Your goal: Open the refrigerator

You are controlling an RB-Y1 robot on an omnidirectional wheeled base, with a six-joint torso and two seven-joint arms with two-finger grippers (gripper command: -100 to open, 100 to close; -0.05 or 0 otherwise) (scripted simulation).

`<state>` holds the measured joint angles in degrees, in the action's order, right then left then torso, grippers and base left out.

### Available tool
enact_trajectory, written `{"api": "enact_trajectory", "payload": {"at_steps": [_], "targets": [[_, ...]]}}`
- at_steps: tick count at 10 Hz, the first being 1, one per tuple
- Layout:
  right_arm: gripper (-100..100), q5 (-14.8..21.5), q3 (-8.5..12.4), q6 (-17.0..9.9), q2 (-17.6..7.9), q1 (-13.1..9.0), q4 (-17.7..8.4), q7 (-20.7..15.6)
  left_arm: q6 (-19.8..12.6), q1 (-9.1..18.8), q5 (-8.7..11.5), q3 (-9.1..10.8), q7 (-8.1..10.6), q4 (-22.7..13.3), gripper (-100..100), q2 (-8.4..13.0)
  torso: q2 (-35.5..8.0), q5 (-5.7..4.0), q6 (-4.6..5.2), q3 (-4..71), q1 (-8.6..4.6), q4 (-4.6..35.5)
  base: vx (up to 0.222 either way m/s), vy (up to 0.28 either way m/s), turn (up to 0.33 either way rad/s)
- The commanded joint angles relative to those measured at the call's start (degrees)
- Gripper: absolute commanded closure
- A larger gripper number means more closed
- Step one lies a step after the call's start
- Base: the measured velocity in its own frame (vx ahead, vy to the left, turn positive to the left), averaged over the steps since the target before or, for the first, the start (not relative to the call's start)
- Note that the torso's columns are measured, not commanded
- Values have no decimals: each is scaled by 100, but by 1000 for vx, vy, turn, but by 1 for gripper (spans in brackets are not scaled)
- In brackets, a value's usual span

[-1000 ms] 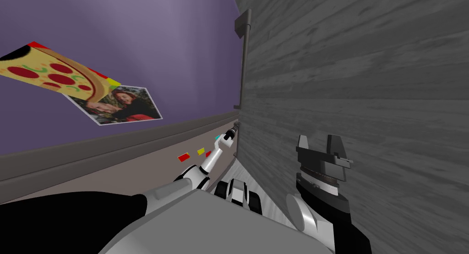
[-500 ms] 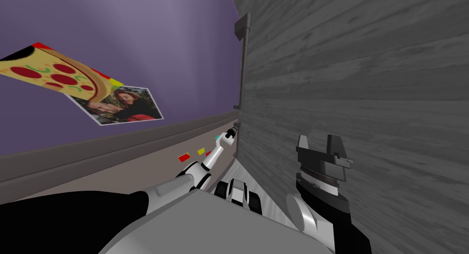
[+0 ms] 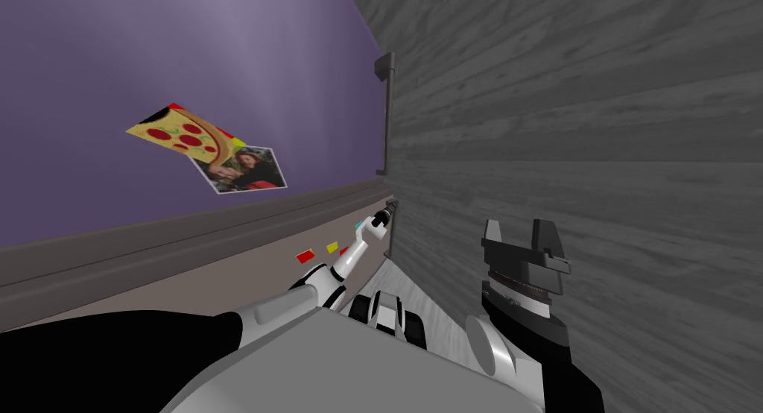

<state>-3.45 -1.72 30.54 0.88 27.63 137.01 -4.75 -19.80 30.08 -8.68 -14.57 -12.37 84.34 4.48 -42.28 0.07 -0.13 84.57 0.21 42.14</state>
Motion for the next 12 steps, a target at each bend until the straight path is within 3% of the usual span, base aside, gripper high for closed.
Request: {"api": "enact_trajectory", "payload": {"at_steps": [1,5,6,7,8,12], "targets": [[0,0,0,0,0,0,0,0,-39,24,115,-309,-17,-16,100,-69,-2,2,-7,-1,7,1,-257,-43,-128],[0,0,0,0,0,0,0,0,-110,16,224,-798,-62,115,100,-252,11,-3,2,7,-3,-1,-273,-47,-135],[0,0,0,0,0,0,0,0,-94,53,235,-718,-49,100,100,-200,24,-7,13,16,-18,1,-120,-27,-51],[0,0,1,0,0,3,1,0,-127,8,315,-1026,-61,191,100,-273,53,-7,-4,32,-10,10,-177,49,-128],[0,0,1,0,-1,1,0,0,-127,8,315,-1026,-61,191,100,-273,21,-5,25,15,-5,-6,-243,30,-158],[0,0,1,0,-1,1,0,0,-181,-66,450,-1582,-93,407,100,-389,9,-5,0,3,0,-7,-251,20,-134]]}}
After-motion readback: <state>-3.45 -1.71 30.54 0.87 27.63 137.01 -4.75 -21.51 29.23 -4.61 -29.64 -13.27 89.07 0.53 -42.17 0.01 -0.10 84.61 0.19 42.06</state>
